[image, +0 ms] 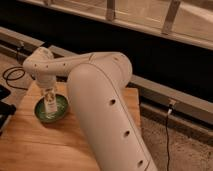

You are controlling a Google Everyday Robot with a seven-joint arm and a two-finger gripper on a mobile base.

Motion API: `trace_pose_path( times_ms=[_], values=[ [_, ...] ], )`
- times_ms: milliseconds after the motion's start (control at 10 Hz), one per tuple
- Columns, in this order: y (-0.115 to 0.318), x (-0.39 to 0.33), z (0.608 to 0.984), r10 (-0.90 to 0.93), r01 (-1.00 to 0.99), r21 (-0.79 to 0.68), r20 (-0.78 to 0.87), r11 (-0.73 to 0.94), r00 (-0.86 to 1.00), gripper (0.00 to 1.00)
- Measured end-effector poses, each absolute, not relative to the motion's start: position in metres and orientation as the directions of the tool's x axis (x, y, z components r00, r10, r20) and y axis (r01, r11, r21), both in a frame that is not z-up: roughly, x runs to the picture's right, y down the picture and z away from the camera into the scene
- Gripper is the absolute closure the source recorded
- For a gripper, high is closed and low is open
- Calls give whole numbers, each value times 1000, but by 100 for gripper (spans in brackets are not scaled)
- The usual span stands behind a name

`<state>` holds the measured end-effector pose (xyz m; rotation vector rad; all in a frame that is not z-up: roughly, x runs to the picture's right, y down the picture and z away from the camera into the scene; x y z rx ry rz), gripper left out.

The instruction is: Place the bottle in the ceramic bowl

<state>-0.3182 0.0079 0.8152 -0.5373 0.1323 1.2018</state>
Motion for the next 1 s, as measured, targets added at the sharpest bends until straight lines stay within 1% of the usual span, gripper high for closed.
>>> trace_pose_path(
  times_ms=[300, 500, 800, 1000],
  values=[
    [7, -316, 816, 851, -912, -322, -375, 252, 368, 69],
    [7, -315, 817, 851, -913, -321, -375, 252, 367, 47],
    [7, -316, 816, 851, -913, -322, -375, 252, 367, 21],
    [7, -316, 816, 851, -913, -322, -375, 252, 367, 20]
  ],
)
